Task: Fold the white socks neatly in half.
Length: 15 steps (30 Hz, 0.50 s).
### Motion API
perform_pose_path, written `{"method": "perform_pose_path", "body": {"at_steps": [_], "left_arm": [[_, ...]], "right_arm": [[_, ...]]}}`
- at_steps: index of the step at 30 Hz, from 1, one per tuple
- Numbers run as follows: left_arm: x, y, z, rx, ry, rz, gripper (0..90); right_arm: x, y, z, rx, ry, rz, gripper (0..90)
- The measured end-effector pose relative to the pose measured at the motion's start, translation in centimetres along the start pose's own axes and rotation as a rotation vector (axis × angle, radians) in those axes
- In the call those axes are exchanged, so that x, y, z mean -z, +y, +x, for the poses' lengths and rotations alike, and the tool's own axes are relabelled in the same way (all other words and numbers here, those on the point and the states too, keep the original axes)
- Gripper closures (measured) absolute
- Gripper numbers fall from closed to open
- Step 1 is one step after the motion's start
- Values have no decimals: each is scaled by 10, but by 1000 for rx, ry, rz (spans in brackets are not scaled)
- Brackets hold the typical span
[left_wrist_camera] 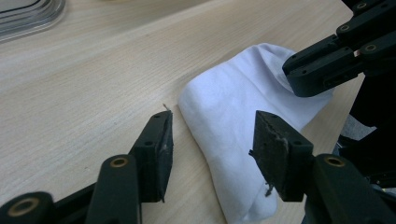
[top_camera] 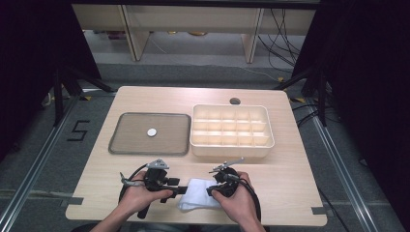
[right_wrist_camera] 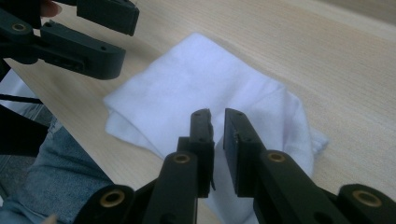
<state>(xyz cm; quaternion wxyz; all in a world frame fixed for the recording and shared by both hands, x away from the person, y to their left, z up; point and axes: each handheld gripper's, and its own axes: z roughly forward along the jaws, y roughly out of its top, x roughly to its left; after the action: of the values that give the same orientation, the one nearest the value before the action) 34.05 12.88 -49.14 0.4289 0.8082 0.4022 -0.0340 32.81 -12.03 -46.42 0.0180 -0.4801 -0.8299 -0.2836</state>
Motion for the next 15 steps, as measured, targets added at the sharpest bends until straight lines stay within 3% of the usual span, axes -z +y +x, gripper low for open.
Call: {"method": "perform_pose_path", "body": {"at_steps": [1,2,6,7,8,10,13,15], "left_arm": [[0,0,1,-7,-15,13,482],[-1,0,0,-2,-15,14,485],[-2,1,0,9,-3,12,502],[-3,1,1,10,-20,4,507],[-2,2,2,9,-26,12,513],[-1,3,2,14,-18,4,521],[0,5,2,20,-19,0,527],[0,6,3,25,-19,3,532]], "right_arm": [[-1,0,-1,21,3,-7,809],[-1,-1,-1,-8,-8,7,805],[0,-2,-1,7,18,-6,786],[1,-2,-1,-6,-16,-6,783],[1,-2,-2,13,3,-22,781],[3,-2,-3,-5,6,-14,779],[6,-2,-5,15,21,-31,777],[7,-2,-5,-5,11,-31,777]]}}
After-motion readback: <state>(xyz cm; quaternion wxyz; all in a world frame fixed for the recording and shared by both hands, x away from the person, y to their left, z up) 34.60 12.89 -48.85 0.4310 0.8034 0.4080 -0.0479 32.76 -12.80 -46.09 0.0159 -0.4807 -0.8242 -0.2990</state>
